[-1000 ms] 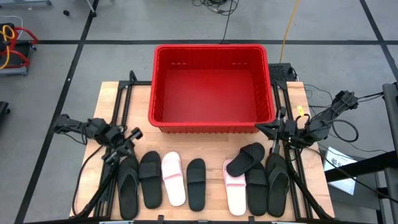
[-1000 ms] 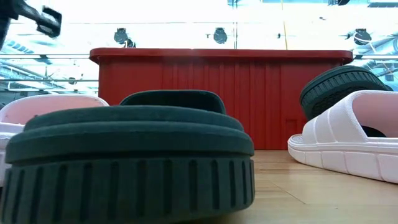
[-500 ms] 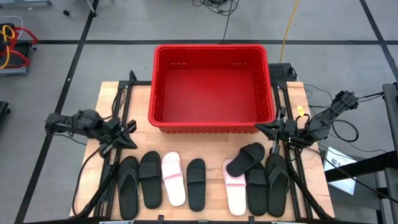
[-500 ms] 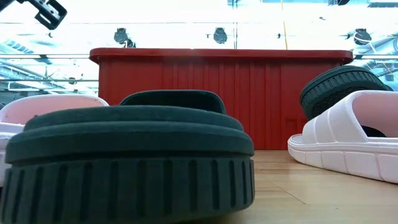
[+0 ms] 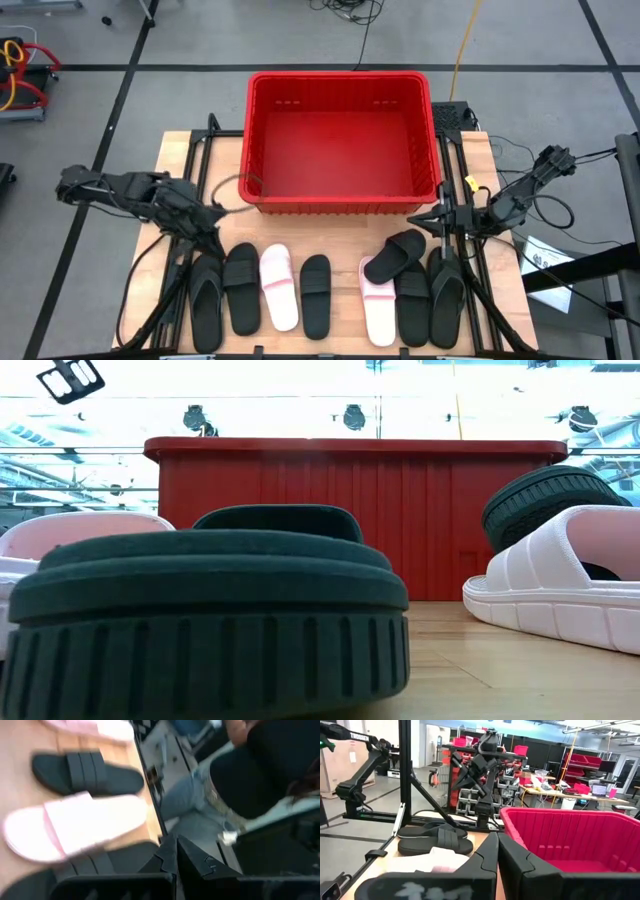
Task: Pick and place slides into bin
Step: Put the black slide into the red container
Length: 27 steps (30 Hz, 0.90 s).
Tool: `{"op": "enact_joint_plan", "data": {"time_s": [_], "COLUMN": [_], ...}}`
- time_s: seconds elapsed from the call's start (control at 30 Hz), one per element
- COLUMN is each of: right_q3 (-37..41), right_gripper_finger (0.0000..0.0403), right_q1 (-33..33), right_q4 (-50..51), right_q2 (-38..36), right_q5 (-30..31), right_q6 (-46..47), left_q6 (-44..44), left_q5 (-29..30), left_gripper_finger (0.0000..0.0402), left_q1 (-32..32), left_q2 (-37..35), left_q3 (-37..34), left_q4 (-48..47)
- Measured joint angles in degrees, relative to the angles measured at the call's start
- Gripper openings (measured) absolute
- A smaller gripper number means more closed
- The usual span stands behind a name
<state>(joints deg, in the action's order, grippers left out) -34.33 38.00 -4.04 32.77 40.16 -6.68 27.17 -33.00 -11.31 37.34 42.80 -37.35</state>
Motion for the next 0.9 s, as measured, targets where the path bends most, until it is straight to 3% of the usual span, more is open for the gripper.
{"op": "enact_joint_plan", "data": {"time_s": [0.17, 0.47, 0.67, 0.9], "right_q3": [0.00, 0.00, 0.00, 0.00], "right_gripper_finger": [0.0000, 0.0000, 0.0000, 0.0000], "right_q1": [0.00, 0.00, 0.00, 0.00], "right_q4": [-0.06, 1.06, 1.29, 1.29], "right_q2": [-0.04, -0.04, -0.04, -0.04], "right_q5": [0.02, 0.02, 0.06, 0.14], "right_q6": [0.00, 0.00, 0.00, 0.00], "left_q6": [0.38, 3.46, 2.49, -1.80], "left_q5": [-1.25, 7.39, 7.82, 7.66], "left_gripper_finger": [0.0008, 0.0008, 0.0008, 0.0008], "left_q1": [0.04, 0.04, 0.04, -0.39], "left_q2": [2.67, 4.71, 4.67, 4.66], "left_q3": [-0.46, -0.48, -0.48, -0.50], "left_q4": [-0.06, 3.11, 2.29, -6.07]}}
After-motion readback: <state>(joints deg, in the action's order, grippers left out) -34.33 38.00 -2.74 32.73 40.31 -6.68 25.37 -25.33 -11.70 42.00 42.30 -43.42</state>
